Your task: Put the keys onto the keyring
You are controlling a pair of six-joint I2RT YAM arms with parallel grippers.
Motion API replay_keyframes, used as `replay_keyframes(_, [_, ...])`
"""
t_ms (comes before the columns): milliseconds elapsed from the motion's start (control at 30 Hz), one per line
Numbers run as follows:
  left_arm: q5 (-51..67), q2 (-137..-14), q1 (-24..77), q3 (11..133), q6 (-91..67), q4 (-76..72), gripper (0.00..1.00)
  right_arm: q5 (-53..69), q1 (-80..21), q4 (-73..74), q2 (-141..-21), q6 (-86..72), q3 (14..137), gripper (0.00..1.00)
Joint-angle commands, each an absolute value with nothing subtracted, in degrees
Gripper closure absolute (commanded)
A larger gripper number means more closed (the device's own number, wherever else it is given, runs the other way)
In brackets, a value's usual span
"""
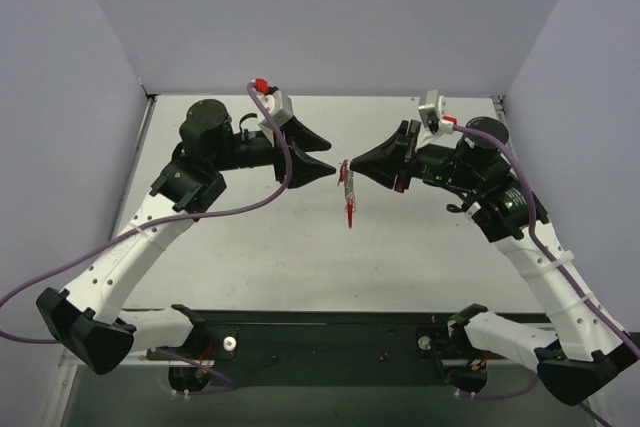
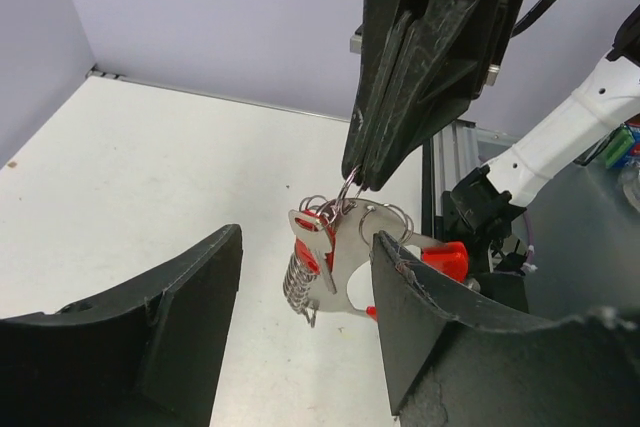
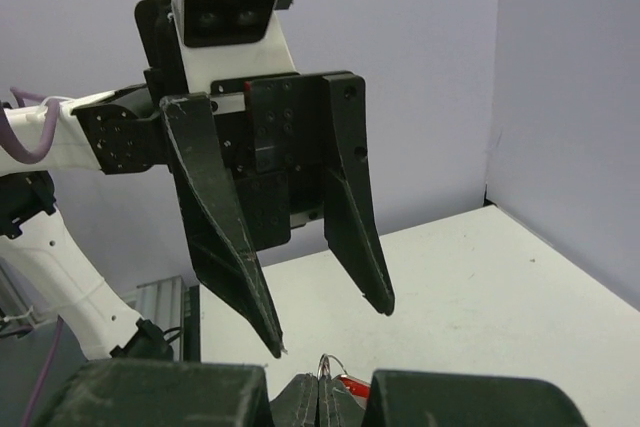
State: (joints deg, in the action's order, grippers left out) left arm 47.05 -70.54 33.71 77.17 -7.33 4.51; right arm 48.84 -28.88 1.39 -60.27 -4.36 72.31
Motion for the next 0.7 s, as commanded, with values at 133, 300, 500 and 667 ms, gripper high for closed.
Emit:
replay_keyframes(133, [51.14,-72.60,33.66,77.17,-8.43,-1.57,0.37,50.62,-28.39,-6.06,-59.15,-5.36,72.42,1.00])
replay_keyframes(300, [52.03,-72.77,33.75,76.82,-9.67,-4.48,0.38,50.80,-28.30,-6.24,-59.24,-5.71,72.51,1.00])
replay_keyframes(500, [52.64,-74.27,34.10,77.34,-10.19,-5.27,0.71,51.06,-28.39,-6.68,-59.33,-6.06,72.42,1.00])
replay_keyframes(667, [53.61,-74.79,34.45,77.52,-10.90,-6.33,0.71,50.71,-28.30,-6.85,-59.24,-6.15,72.33,1.00])
